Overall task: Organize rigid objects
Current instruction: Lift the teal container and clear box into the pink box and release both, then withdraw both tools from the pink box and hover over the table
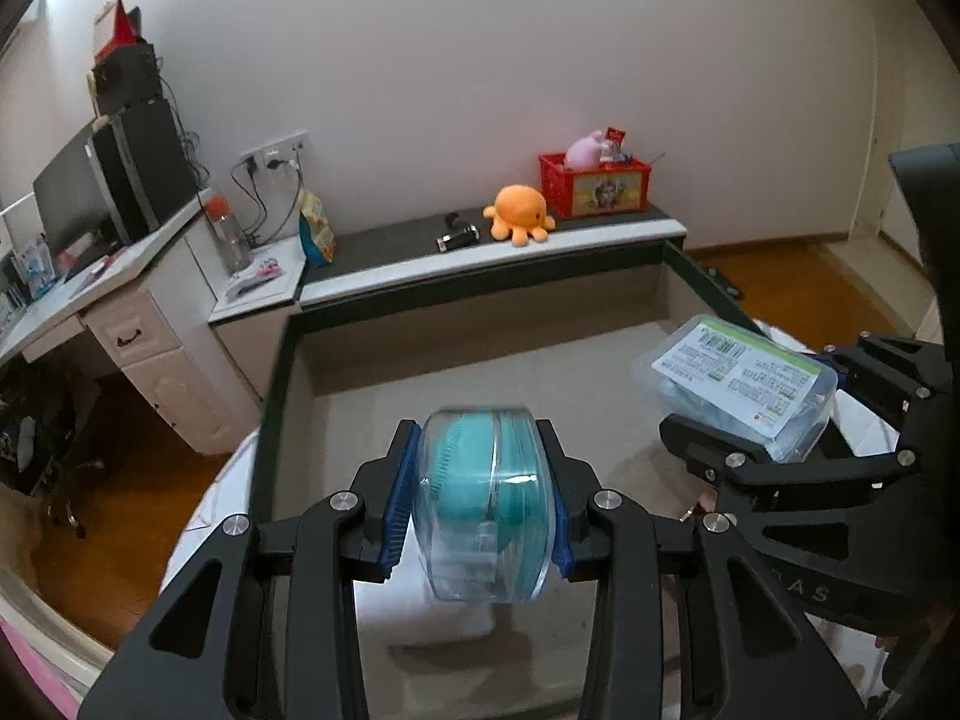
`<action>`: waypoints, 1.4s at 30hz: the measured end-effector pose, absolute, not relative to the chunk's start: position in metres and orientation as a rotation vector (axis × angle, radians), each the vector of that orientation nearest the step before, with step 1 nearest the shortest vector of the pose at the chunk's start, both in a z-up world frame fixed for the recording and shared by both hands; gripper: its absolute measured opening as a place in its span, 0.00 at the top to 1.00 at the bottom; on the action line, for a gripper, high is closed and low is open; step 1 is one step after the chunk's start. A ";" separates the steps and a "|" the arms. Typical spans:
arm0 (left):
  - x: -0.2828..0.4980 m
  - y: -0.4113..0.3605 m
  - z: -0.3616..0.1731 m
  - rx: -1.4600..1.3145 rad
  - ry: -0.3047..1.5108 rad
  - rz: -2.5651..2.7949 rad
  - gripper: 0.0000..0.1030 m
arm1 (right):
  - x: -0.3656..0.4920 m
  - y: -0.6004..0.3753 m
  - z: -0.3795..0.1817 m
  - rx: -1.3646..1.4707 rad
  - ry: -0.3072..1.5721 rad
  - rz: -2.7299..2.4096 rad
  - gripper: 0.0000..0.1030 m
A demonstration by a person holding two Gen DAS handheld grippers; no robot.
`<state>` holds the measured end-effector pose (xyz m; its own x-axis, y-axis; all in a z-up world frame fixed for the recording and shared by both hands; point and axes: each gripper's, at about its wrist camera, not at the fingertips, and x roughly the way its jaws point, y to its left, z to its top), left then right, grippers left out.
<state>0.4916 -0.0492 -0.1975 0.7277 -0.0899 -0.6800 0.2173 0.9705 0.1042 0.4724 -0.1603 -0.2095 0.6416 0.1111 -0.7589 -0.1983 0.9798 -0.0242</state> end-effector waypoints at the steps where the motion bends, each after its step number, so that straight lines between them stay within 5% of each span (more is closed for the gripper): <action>1: 0.494 -0.051 -0.200 0.184 0.751 -0.168 0.64 | 0.474 -0.162 -0.212 -0.111 0.868 0.169 0.36; 3: 0.498 -0.053 -0.204 0.193 0.761 -0.163 0.62 | 0.474 -0.166 -0.215 -0.108 0.880 0.154 0.36; 7: 0.488 -0.048 -0.197 0.179 0.726 -0.148 0.37 | 0.463 -0.174 -0.207 -0.051 0.850 0.176 0.32; 9: 0.477 -0.038 -0.185 0.147 0.695 -0.138 0.28 | 0.457 -0.180 -0.197 -0.047 0.820 0.159 0.22; 17: 0.388 -0.001 -0.124 0.050 0.494 -0.076 0.00 | 0.392 -0.191 -0.135 0.016 0.642 0.196 0.21; 29: 0.204 0.013 -0.069 -0.016 0.199 -0.025 0.00 | 0.220 -0.180 -0.075 0.023 0.304 0.196 0.13; 42: 0.125 -0.008 -0.073 0.050 0.160 -0.030 0.00 | 0.120 -0.186 -0.074 0.067 0.133 0.093 0.12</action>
